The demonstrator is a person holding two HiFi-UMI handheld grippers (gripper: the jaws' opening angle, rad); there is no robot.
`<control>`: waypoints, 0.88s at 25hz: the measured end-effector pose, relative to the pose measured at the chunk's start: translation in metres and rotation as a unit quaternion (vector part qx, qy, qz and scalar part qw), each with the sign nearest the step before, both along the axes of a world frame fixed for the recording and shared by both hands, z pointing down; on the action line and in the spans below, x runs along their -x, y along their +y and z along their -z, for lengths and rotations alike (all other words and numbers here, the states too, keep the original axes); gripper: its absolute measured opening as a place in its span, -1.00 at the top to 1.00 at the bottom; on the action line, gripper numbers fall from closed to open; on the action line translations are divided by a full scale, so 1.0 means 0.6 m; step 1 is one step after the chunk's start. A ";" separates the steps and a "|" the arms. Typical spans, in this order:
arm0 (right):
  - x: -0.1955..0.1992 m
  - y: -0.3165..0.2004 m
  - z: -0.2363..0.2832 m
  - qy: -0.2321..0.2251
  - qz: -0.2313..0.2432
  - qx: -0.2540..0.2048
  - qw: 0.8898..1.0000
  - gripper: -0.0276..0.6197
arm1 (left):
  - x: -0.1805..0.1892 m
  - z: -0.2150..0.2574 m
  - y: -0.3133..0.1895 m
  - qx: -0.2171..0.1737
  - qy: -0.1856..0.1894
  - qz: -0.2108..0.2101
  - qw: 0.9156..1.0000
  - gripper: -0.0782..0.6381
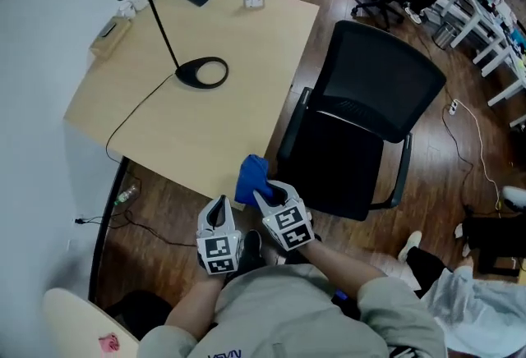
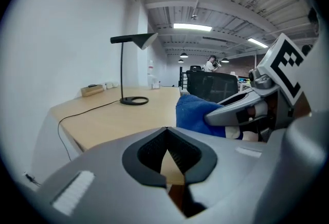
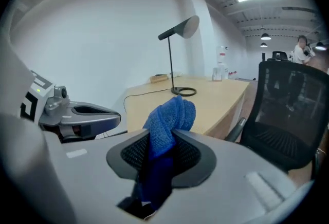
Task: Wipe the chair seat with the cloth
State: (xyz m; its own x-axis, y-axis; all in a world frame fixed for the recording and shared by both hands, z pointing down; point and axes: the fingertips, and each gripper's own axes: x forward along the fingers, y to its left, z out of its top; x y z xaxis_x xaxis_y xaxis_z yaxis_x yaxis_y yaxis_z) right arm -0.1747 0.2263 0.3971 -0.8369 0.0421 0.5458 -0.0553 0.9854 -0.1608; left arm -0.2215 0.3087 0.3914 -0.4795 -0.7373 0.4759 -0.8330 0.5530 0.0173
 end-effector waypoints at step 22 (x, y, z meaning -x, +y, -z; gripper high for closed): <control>0.196 0.055 -0.171 0.115 0.016 -0.022 0.993 0.55 | 0.126 -0.024 0.159 0.011 0.009 0.047 0.999 0.77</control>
